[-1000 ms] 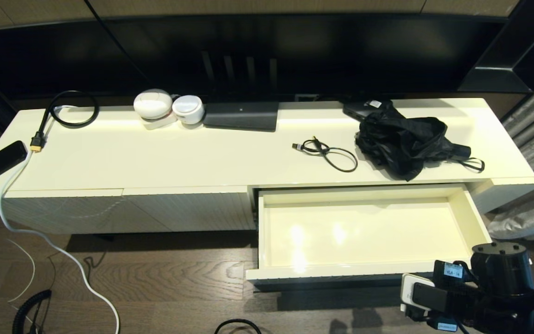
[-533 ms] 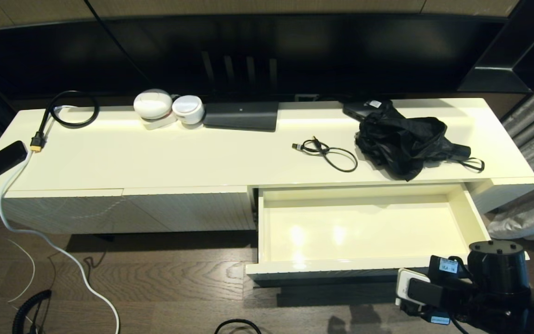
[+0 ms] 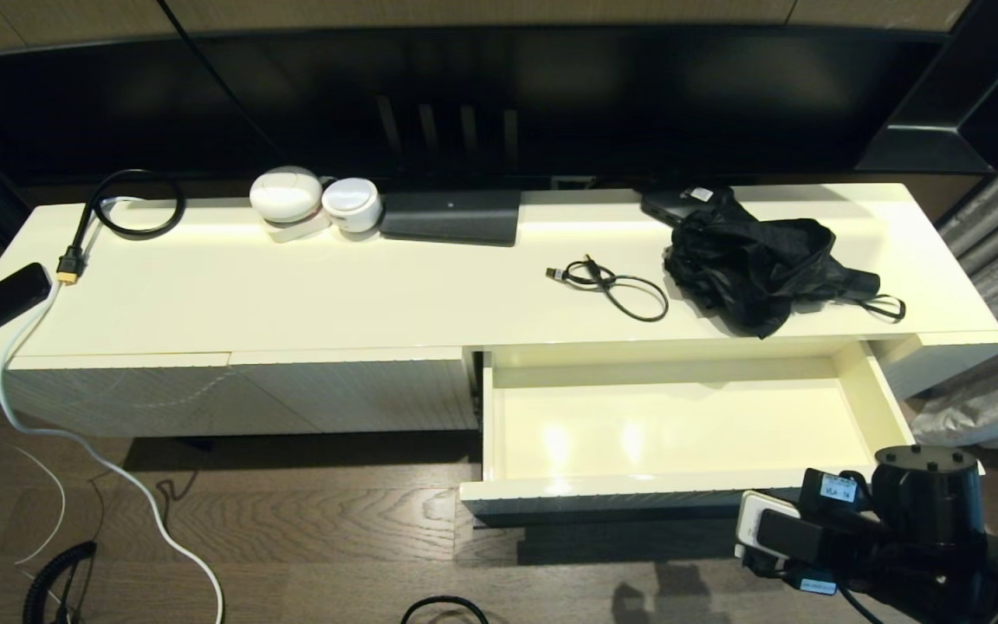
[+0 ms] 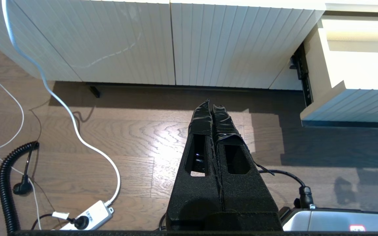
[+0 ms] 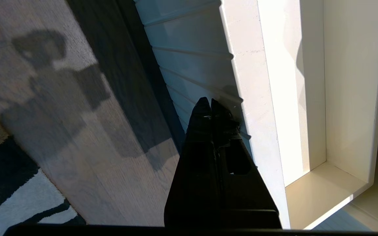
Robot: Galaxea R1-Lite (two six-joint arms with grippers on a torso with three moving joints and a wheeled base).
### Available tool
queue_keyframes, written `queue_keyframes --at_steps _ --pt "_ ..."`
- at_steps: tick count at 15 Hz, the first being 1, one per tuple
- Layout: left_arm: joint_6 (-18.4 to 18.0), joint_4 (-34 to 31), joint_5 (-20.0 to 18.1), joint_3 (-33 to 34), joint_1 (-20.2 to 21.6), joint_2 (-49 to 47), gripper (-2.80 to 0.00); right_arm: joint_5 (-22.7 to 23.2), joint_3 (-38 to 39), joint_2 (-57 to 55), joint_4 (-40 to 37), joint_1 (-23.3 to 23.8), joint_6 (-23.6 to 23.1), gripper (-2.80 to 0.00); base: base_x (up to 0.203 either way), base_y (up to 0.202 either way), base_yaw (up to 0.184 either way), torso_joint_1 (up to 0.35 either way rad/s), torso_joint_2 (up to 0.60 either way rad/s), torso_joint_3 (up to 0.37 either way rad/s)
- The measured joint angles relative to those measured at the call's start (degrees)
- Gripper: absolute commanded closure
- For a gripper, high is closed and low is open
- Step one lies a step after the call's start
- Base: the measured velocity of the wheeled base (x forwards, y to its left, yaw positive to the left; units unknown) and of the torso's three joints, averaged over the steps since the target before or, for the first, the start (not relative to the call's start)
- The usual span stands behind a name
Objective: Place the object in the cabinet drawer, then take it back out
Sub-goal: Close the drawer
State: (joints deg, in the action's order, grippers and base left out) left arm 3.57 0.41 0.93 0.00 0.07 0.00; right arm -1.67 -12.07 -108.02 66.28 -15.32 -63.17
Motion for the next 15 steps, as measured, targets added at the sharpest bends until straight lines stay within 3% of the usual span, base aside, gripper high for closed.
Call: queue_keyframes --at_steps 15 --pt "0.00 0.02 0.01 0.00 -0.02 0.00 0.00 -0.29 -7.13 -1.31 0.60 0.02 1.27 0.00 0.000 0.000 0.000 0.000 0.00 0.000"
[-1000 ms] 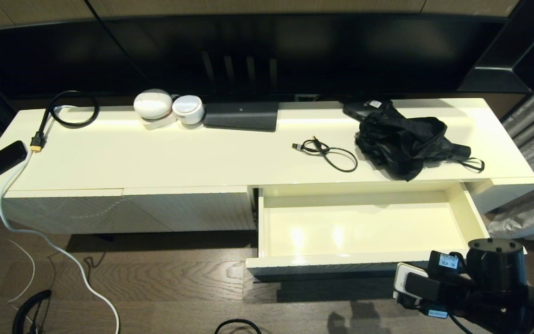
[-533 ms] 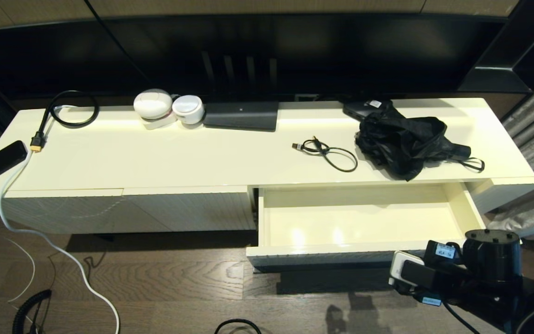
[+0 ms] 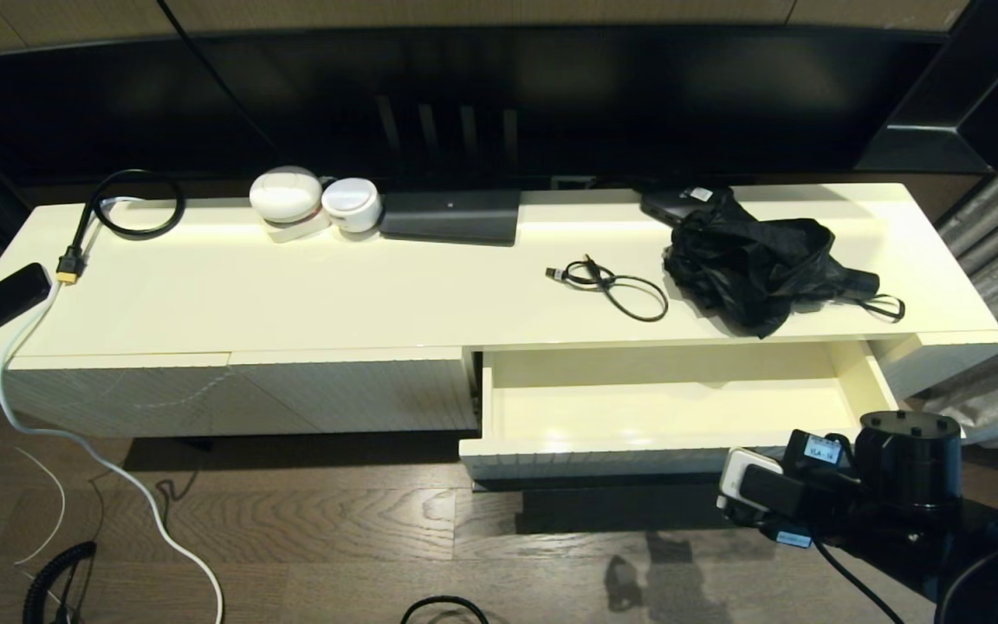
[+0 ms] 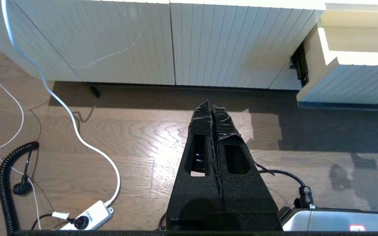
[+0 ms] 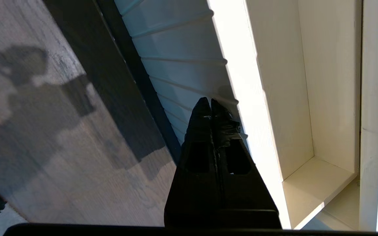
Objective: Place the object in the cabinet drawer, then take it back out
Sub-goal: Close the drawer
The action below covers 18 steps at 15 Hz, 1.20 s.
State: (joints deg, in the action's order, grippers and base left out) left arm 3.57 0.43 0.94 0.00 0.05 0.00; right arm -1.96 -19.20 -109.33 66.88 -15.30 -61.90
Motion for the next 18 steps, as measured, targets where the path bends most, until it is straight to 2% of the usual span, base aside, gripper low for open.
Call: queue_keyframes --at_steps 6,18 --pt "-0.02 0.00 0.00 0.00 -0.02 0.00 0.00 -0.46 -2.74 -3.80 4.51 0.22 0.79 0.00 0.000 0.000 0.000 0.000 0.00 0.000" --pt "0.00 -0.02 -0.01 0.00 -0.02 0.00 0.00 -1.31 -11.88 -10.80 7.02 0.92 2.27 0.00 0.000 0.000 0.000 0.000 0.00 0.000"
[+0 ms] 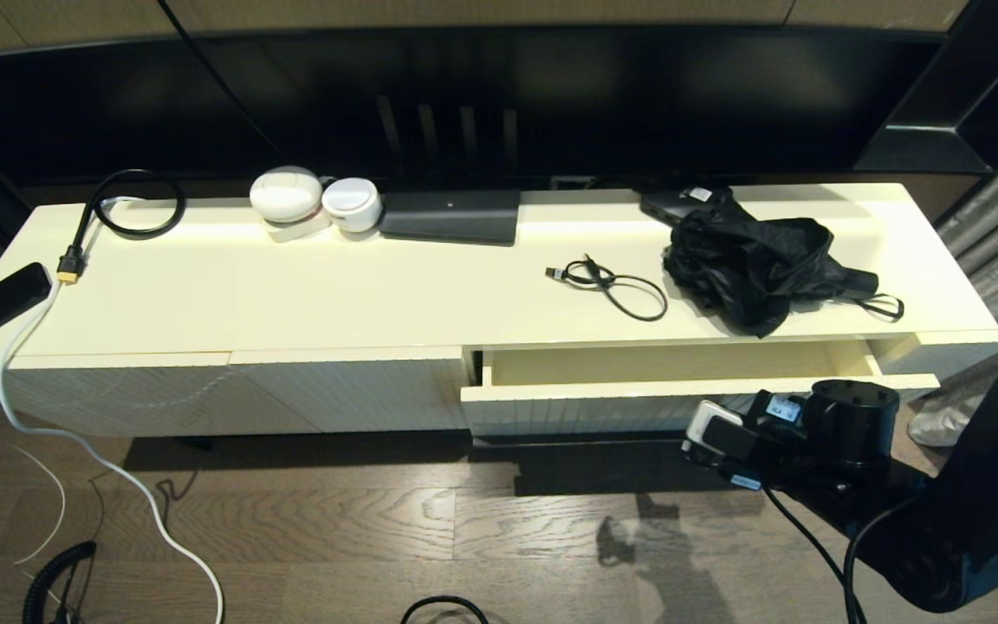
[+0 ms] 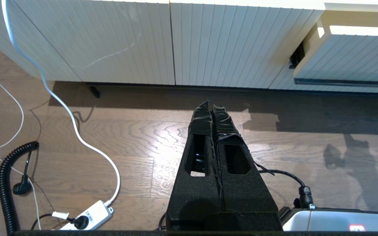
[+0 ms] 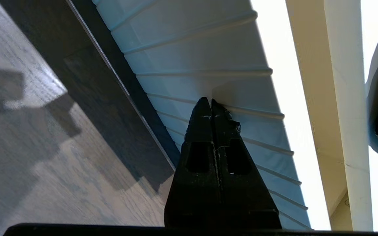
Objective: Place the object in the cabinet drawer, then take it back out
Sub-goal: Close the drawer
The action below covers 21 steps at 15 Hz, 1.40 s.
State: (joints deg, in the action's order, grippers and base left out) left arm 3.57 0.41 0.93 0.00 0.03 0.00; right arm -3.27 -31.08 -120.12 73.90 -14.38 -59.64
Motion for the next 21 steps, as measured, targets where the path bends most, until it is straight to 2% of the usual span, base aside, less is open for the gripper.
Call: queue_keyframes --at_steps 14,21 --pt "-0.01 0.00 0.01 0.00 0.02 0.00 0.00 -0.42 -10.71 -6.99 1.47 1.08 1.42 0.00 0.000 0.000 0.000 0.000 0.00 0.000" --pt "-0.02 0.00 0.01 0.00 0.00 0.00 0.00 -2.14 -12.57 -7.26 0.04 1.88 1.34 0.00 0.000 0.000 0.000 0.000 0.00 0.000"
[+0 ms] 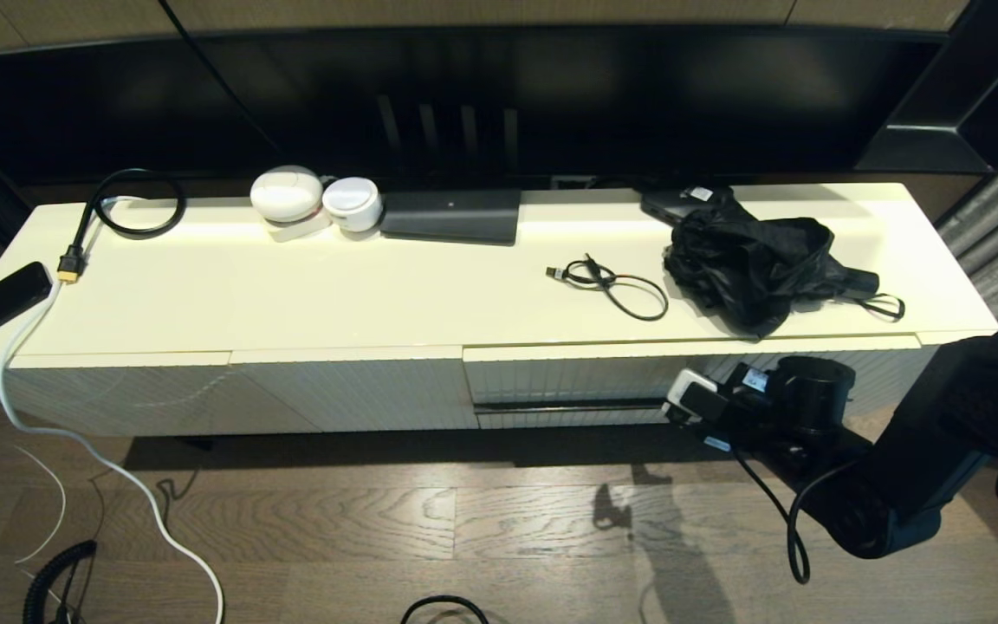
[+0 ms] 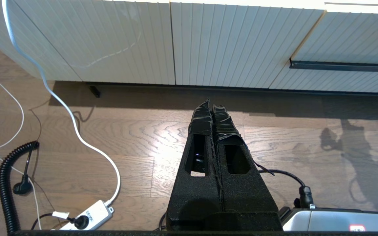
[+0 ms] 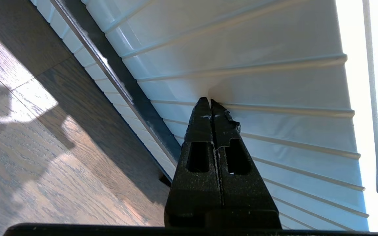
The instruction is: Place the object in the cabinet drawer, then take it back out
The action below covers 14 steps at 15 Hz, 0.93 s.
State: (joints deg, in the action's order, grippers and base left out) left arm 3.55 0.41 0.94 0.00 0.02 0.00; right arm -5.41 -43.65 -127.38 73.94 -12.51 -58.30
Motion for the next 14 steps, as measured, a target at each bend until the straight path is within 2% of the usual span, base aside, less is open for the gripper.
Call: queue_keyframes --at_steps 5,11,14 --pt "0.02 0.00 0.00 0.00 0.00 0.00 0.00 -0.66 5.41 7.13 -3.92 0.38 -0.12 0.00 0.000 0.000 0.000 0.000 0.00 0.000" --pt "0.00 0.00 0.00 0.00 0.00 0.00 0.00 -2.91 14.59 27.89 -17.16 1.57 -0.13 0.00 0.000 0.000 0.000 0.000 0.00 0.000" --pt "0.02 0.00 -0.01 0.00 0.02 0.00 0.00 -4.52 16.74 41.38 -27.68 2.64 -0.05 0.00 0.000 0.000 0.000 0.000 0.00 0.000"
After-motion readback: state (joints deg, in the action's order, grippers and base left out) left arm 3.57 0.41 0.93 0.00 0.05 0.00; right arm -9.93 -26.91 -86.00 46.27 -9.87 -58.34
